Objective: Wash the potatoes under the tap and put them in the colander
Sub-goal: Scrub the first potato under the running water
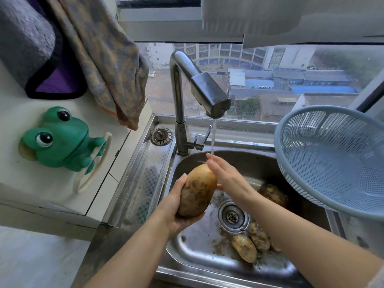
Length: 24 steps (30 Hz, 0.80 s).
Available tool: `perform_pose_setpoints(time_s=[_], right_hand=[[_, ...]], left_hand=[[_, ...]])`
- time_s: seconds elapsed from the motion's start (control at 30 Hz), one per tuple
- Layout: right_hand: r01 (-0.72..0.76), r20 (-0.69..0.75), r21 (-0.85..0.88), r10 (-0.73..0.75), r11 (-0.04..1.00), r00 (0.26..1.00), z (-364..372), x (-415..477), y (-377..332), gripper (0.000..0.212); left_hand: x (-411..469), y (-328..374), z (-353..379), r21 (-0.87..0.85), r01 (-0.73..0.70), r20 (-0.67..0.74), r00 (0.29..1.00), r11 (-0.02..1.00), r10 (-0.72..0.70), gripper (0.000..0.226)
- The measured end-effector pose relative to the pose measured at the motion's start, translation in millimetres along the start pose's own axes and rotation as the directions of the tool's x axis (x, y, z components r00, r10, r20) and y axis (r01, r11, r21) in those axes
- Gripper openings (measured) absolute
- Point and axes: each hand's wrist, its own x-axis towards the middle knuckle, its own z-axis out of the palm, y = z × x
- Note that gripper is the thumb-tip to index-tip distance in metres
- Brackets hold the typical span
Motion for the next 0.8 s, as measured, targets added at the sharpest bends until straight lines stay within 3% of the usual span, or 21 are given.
perform_pose_setpoints(time_s=[0.1, 0.17, 0.27, 0.37, 0.47, 0.57, 0.67, 0.8], right_hand=[[-0.027, -0.124, 0.112, 0.041, 0.993, 0.991, 15.4, 4.9, -2.0, 0.027], [-0.062, -0.228, 0.206, 0.110, 0.977, 0.967, 20.9, 9.8, -3.4, 0.027], [0.074, -0.297, 0.049, -0.056, 0.996, 0.953, 24.8, 4.5, 2.5, 0.038], [0.268, -0.190, -0.114, -0.285, 0.957, 0.939, 25.6, -7.7, 12.5, 0.042], [0.323, -0.148, -0.237, -0.363, 0.916, 0.920, 19.9, -11.1, 18.3, 0.056], [0.251, -0.324, -0.050, -0.254, 0.967, 0.911, 23.5, -6.1, 12.8, 0.049], [0.151, -0.453, 0.140, -0.072, 0.979, 0.889, 26.9, 7.5, 6.1, 0.012], [-0.053, -0.437, 0.298, 0.186, 0.953, 0.880, 19.1, 9.3, 1.3, 0.035]], left_hand=[[-1.4, -1.9, 14.1, 0.065, -0.082, -0.030, 0.996, 0.995, 0.084, 0.043], [-0.1, -2.2, 18.3, 0.076, -0.101, -0.044, 0.994, 0.992, 0.104, 0.044], [0.6, 1.8, 17.1, -0.028, -0.020, -0.029, 0.999, 0.999, 0.019, 0.047], [-2.9, 6.4, 15.4, -0.177, 0.105, 0.052, 0.994, 0.979, -0.097, 0.054], [-3.4, 7.8, 16.8, -0.160, 0.114, 0.092, 0.991, 0.981, -0.100, 0.053], [-3.5, 6.4, 25.0, -0.105, 0.032, 0.084, 0.996, 0.994, -0.023, 0.049], [-5.8, 2.9, 30.5, -0.009, -0.078, 0.081, 0.994, 0.997, 0.078, 0.045], [-8.3, 0.0, 28.0, 0.325, -0.286, 0.169, 0.955, 0.902, 0.242, 0.043]])
